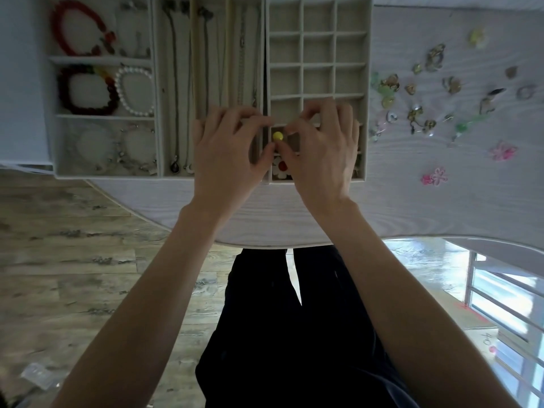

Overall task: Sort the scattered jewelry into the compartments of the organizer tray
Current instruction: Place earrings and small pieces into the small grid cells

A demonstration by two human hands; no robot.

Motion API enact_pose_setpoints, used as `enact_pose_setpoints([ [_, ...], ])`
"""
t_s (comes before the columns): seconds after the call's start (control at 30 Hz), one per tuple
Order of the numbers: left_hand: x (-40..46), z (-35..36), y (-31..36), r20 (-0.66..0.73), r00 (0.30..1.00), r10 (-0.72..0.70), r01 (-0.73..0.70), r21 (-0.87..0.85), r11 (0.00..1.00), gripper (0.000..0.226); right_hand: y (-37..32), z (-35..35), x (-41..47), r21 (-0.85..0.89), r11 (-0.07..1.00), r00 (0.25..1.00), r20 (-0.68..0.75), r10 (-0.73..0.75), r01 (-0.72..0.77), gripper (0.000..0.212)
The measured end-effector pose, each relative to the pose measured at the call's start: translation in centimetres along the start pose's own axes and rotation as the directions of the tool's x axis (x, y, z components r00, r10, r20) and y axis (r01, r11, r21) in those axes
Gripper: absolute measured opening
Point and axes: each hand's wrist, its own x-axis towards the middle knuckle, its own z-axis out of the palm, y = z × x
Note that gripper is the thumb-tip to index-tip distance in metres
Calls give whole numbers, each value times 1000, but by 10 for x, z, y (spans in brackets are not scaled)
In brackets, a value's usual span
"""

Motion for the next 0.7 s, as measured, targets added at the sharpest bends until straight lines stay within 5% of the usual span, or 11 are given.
enact_pose_setpoints([
  [0.7, -4, 5, 5, -17, 999, -42, 42, -41, 998, 27, 7, -3, 1, 61, 998, 999, -33, 2, 0, 23],
])
